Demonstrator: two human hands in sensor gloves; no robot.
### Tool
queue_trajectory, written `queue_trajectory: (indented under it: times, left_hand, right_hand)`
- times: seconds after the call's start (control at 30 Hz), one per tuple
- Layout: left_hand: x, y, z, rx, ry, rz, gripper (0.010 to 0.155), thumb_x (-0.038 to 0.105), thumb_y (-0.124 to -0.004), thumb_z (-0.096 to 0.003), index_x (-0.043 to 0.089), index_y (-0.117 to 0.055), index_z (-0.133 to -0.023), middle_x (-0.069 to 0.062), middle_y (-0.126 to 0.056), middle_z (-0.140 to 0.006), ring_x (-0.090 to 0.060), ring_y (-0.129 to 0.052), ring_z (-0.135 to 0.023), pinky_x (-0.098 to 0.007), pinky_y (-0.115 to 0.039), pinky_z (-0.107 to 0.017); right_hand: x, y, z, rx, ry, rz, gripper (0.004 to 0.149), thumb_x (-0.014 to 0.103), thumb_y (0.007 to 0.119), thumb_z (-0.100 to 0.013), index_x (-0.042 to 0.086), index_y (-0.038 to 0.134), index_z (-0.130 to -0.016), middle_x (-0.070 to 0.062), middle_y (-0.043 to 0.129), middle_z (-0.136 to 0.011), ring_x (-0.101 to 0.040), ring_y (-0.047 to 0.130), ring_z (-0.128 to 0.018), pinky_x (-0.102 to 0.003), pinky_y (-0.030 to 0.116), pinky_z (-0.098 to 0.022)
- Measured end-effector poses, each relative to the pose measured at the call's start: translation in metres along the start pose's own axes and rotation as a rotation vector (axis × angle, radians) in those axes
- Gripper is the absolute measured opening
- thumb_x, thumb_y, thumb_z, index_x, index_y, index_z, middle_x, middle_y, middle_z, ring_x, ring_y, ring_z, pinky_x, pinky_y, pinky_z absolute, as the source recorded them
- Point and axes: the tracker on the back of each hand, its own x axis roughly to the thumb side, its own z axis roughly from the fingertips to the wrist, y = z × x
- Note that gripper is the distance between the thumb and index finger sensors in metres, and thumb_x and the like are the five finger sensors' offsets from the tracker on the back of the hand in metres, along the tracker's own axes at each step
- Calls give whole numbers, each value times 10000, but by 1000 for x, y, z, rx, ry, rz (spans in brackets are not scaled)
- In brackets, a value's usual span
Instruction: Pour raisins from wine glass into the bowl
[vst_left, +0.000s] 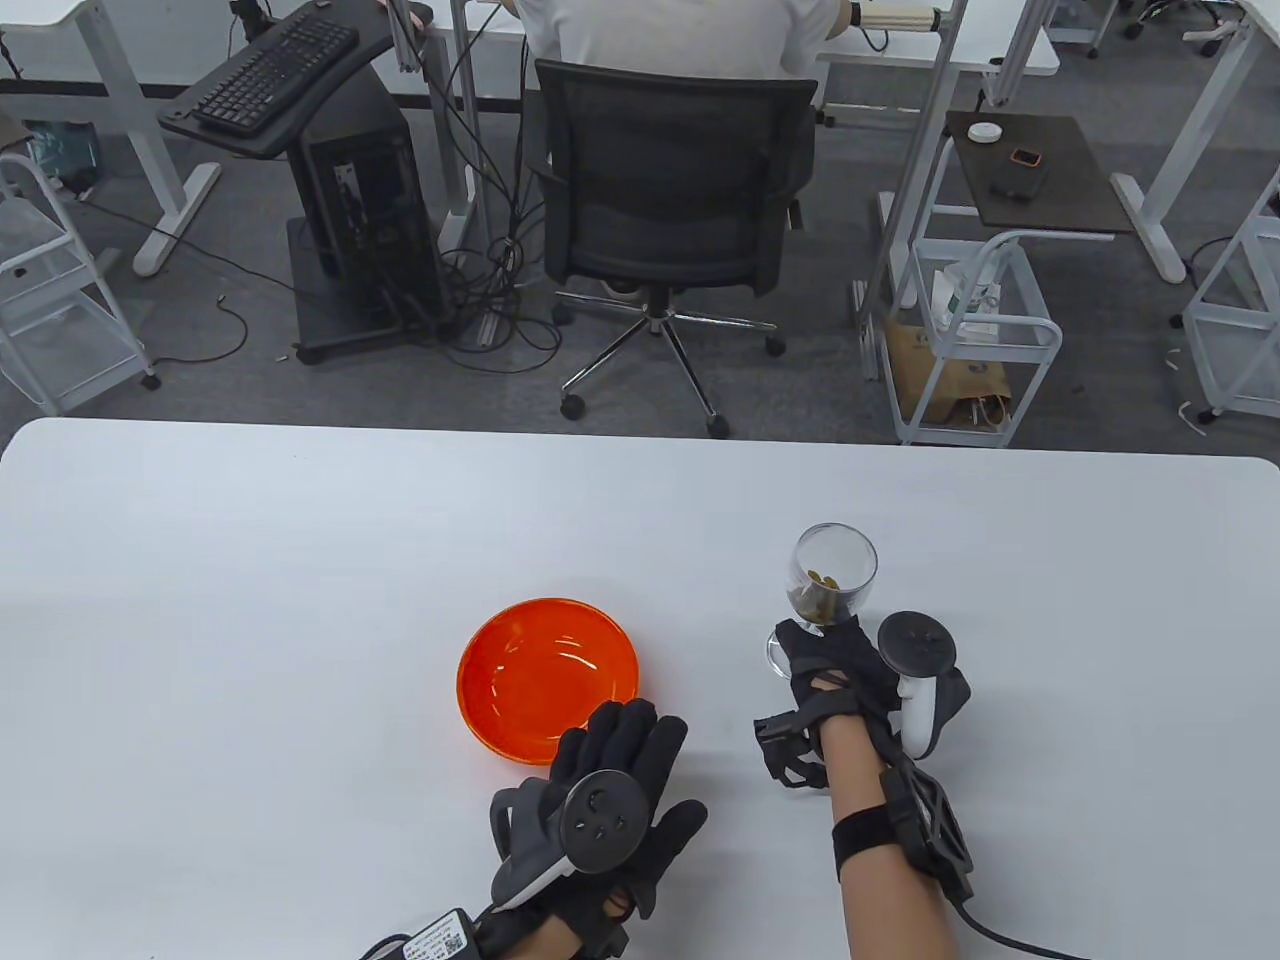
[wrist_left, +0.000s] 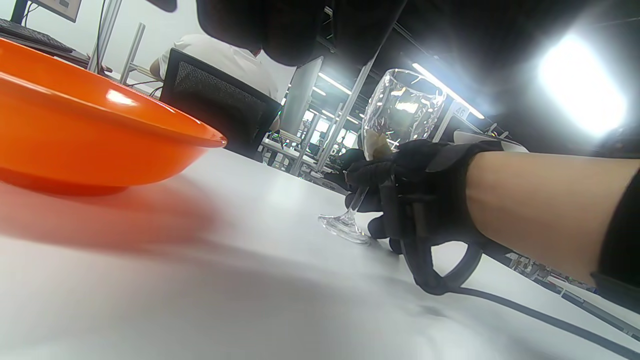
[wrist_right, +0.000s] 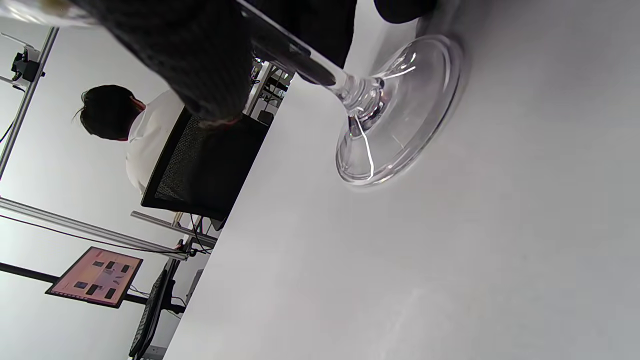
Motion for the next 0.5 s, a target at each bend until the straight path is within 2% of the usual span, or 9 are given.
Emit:
queue_trajectory:
  times: [0.23, 0.5]
  left_hand:
    - [-2, 1, -2, -14, 8, -13, 762, 607, -783, -413, 289, -584, -1077, -131, -539, -1185, -421, -501, -1090, -623, -420, -755]
    - [-2, 0, -2, -23, 12, -6, 764, 606, -785, -412, 285, -586, -1077, -134, -540, -1184, -424, -501, -1088, -625, -419, -753]
  right_hand:
    - [-2, 4, -8, -24, 11, -16, 422, 302, 795, -551, 195, 685, -945, -138, 706, -1062, -504, 378, -1025, -608, 204, -734]
    - [-6, -1, -6, -41, 23, -127, 368, 237, 826, -533, 224, 783, -899, -148, 741, -1052, -493, 451, -1018, -578, 281, -736]
